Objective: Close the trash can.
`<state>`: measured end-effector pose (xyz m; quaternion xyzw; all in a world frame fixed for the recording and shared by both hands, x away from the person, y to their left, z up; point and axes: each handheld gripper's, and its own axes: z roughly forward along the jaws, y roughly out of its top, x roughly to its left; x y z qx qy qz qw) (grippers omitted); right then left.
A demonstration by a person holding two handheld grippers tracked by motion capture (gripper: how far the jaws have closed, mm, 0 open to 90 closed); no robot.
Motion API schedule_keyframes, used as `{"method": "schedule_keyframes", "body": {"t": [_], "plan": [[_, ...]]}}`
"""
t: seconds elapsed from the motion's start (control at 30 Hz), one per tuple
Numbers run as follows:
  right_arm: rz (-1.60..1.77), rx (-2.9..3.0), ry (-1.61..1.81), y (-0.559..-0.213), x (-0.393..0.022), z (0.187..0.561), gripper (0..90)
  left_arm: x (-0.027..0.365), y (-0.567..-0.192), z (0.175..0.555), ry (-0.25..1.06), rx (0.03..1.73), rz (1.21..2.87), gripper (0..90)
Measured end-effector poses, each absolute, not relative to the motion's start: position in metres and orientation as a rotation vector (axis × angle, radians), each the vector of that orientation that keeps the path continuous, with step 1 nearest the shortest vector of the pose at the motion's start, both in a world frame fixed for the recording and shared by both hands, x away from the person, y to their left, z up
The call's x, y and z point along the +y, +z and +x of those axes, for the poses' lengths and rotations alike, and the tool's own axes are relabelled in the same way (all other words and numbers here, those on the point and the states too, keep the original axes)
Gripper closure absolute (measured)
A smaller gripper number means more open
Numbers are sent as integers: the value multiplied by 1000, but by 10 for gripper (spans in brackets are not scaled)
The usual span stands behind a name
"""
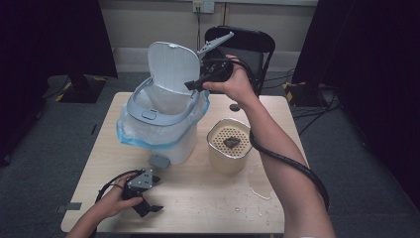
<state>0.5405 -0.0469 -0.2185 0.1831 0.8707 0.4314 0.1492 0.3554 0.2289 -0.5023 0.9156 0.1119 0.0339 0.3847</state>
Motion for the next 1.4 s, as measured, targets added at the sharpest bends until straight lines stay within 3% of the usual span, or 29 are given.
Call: {"method": "schedule_keyframes", "body": {"t": [0.43, 0.63, 1.4], "plan": [[530, 2492, 1258, -218, -45, 536, 228, 229, -503, 356, 84, 281, 2327, 0], [495, 2508, 1296, -217, -45, 526, 273, 229, -503, 356, 84, 281, 2327, 0], [349, 2661, 1348, -222, -28, 497, 252, 229, -503, 355, 88, 282, 2327, 0]]}}
